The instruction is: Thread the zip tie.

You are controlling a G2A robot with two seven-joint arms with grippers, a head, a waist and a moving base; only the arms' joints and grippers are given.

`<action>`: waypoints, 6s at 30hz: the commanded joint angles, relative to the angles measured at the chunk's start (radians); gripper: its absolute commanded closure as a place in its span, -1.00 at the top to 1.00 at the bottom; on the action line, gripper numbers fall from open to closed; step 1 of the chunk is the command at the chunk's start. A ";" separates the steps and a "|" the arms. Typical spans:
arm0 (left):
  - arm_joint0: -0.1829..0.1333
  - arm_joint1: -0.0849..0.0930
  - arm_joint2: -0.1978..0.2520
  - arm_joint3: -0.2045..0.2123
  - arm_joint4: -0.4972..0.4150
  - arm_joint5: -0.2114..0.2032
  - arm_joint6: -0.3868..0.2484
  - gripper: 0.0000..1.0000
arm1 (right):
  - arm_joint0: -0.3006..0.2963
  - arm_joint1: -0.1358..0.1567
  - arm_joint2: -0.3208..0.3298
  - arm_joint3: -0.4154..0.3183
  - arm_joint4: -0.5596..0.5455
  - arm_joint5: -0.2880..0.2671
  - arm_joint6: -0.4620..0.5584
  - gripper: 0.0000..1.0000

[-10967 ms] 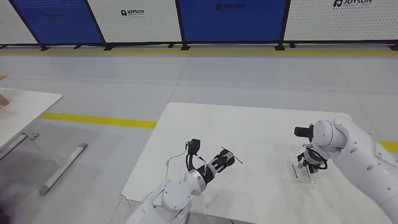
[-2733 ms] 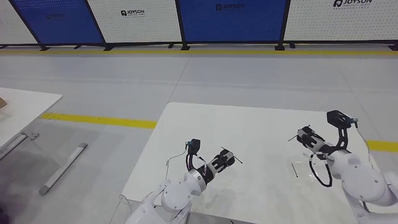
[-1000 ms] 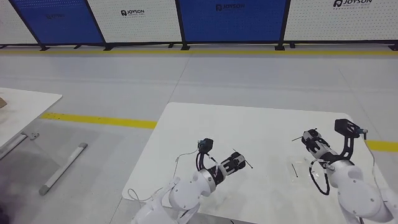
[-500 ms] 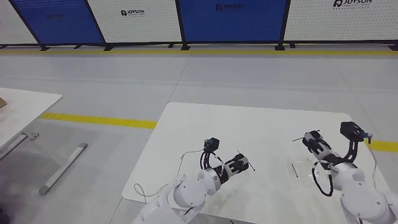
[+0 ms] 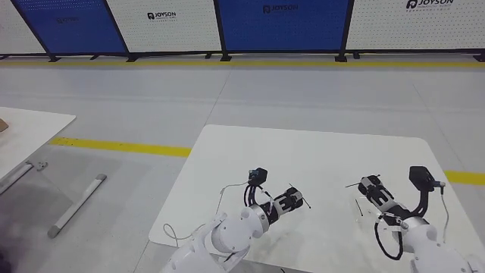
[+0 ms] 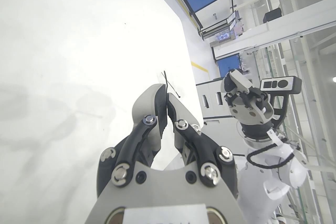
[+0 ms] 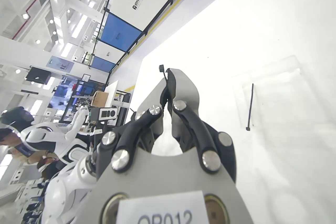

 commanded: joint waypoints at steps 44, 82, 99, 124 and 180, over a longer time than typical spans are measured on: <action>0.015 -0.019 -0.023 -0.009 -0.102 -0.033 0.202 -1.00 | -0.031 -0.027 -0.041 0.152 0.363 -0.318 0.024 -1.00; 0.015 -0.019 -0.023 -0.009 -0.102 -0.033 0.202 -1.00 | 0.022 -0.060 -0.198 0.214 0.224 -0.298 -0.199 -1.00; 0.015 -0.019 -0.023 -0.009 -0.102 -0.033 0.202 -1.00 | 0.042 -0.080 -0.235 0.234 0.263 -0.259 -0.270 -1.00; 0.015 -0.019 -0.023 -0.009 -0.102 -0.033 0.202 -1.00 | 0.026 -0.095 -0.250 0.221 0.237 -0.259 -0.327 -1.00; 0.015 -0.019 -0.023 -0.009 -0.102 -0.033 0.202 -1.00 | 0.006 -0.116 -0.237 0.198 0.184 -0.244 -0.318 -1.00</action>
